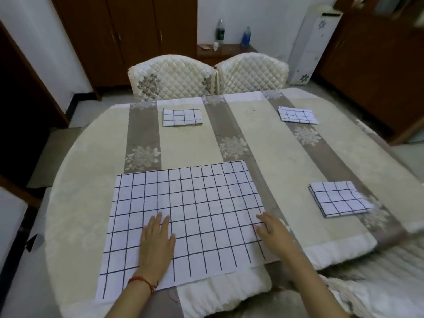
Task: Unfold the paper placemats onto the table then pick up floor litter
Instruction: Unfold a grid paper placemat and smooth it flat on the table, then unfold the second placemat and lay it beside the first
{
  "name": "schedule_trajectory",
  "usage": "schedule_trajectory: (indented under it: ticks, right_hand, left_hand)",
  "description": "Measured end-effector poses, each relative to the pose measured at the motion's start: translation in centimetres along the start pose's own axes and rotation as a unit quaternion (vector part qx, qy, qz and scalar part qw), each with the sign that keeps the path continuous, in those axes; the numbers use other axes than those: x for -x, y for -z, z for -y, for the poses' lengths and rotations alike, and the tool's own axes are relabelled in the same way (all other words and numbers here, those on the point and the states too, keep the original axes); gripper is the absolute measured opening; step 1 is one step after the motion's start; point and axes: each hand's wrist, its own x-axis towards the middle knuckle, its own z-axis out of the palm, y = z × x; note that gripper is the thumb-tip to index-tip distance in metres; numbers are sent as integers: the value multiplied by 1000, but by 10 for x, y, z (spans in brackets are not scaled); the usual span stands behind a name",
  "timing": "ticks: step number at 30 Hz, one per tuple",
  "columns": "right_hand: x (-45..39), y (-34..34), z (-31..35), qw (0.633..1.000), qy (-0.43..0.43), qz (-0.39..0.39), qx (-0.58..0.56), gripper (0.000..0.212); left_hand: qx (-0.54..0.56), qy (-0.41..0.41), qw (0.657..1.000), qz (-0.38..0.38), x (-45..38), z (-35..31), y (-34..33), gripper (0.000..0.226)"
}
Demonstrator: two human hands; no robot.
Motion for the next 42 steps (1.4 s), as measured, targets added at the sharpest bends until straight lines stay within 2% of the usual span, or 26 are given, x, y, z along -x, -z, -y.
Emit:
schedule_trajectory:
  ticks: [4, 8, 10, 14, 17, 24, 28, 31, 34, 37, 39, 41, 42]
  right_hand:
    - [28, 34, -22, 996, -34, -68, -53, 39]
    - [47, 70, -53, 989, -66, -123, -45, 38]
    - [53, 89, -72, 983, -89, -149, -55, 38]
    - [46, 131, -112, 973, -122, -179, -76, 38]
    - [28, 161, -146, 970, -140, -173, -102, 38]
    - [-39, 228, -206, 977, -116, -152, -97, 37]
    - [-67, 241, -235, 984, -129, -96, -73, 41]
    - [-78, 231, -252, 983, -150, -74, -78, 42]
    - [-91, 216, -266, 973, -174, -102, -108, 37]
    - [-94, 209, -261, 963, -203, -102, -143, 32]
    - [-94, 207, -261, 953, -221, -105, -180, 30]
    - [-95, 209, -262, 947, -228, -108, -199, 17]
    - [-95, 210, -262, 946, -227, -109, -202, 3]
  left_hand:
    - [30, -131, 990, 45, -11, -61, -8, 42]
    - [29, -264, 961, 74, -15, -126, -10, 40]
    - [33, -299, 950, 86, -16, -156, -11, 38]
    - [39, -316, 944, 91, -27, -216, -24, 43]
    - [75, -272, 952, 121, -35, -265, -39, 49]
    - [131, -101, 974, 157, -45, -369, -98, 40]
    - [168, -5, 970, 175, -51, -407, -123, 38]
    - [196, 51, 965, 166, -56, -426, -137, 19]
    - [216, 98, 959, 156, -61, -445, -145, 30]
    - [261, 163, 942, 135, -66, -455, -149, 17]
    - [298, 193, 928, 112, -68, -453, -151, 23]
    - [332, 206, 915, 101, -68, -450, -148, 16]
    - [345, 212, 909, 96, -68, -449, -146, 11]
